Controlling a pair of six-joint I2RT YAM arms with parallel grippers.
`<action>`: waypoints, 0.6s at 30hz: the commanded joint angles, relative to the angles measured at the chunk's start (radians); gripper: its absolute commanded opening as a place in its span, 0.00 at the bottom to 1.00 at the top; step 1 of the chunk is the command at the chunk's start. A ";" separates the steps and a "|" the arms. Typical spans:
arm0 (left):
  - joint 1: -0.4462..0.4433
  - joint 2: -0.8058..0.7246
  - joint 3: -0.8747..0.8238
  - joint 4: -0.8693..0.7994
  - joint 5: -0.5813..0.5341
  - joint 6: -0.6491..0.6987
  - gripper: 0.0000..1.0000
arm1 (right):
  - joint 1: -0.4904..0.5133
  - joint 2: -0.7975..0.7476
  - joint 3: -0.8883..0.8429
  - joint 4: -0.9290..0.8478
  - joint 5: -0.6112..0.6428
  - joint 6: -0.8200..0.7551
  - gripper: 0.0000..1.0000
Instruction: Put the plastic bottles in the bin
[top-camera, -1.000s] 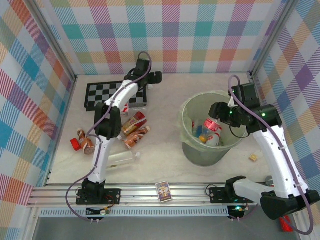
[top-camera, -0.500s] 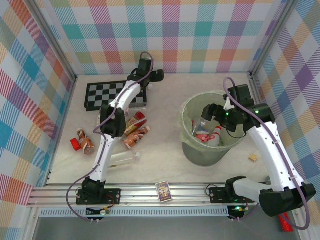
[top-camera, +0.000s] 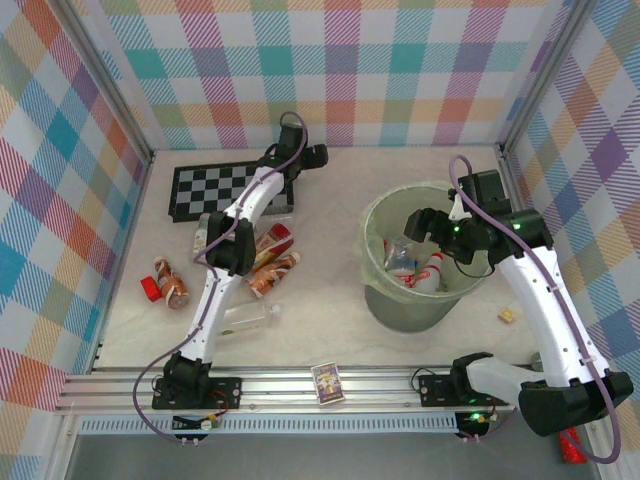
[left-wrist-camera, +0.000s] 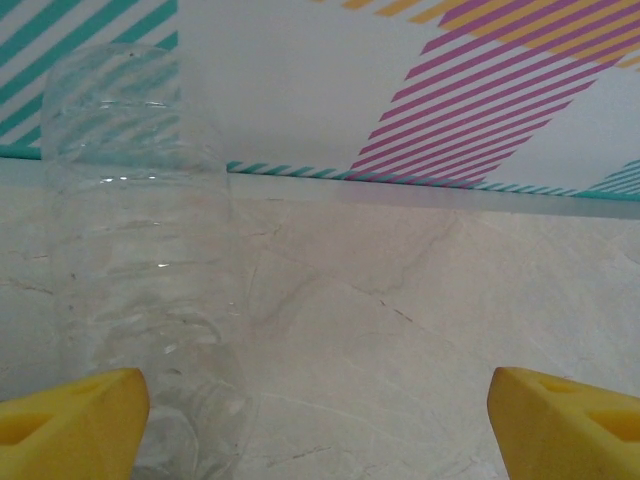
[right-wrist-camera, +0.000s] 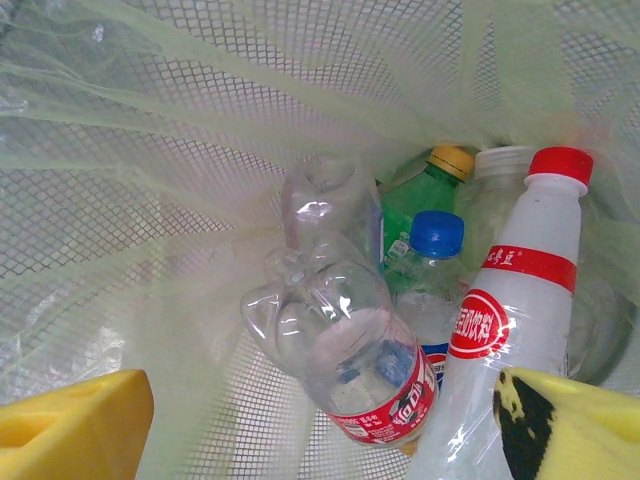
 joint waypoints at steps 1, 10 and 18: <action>0.010 0.020 0.047 -0.009 0.058 -0.050 0.86 | -0.004 -0.011 -0.005 0.013 -0.016 -0.023 0.88; -0.015 0.033 0.046 -0.045 0.123 -0.040 0.84 | -0.004 -0.008 -0.008 0.027 -0.016 -0.021 0.88; -0.070 -0.096 -0.084 -0.071 0.030 0.081 0.87 | -0.003 -0.014 -0.005 0.026 -0.018 -0.019 0.88</action>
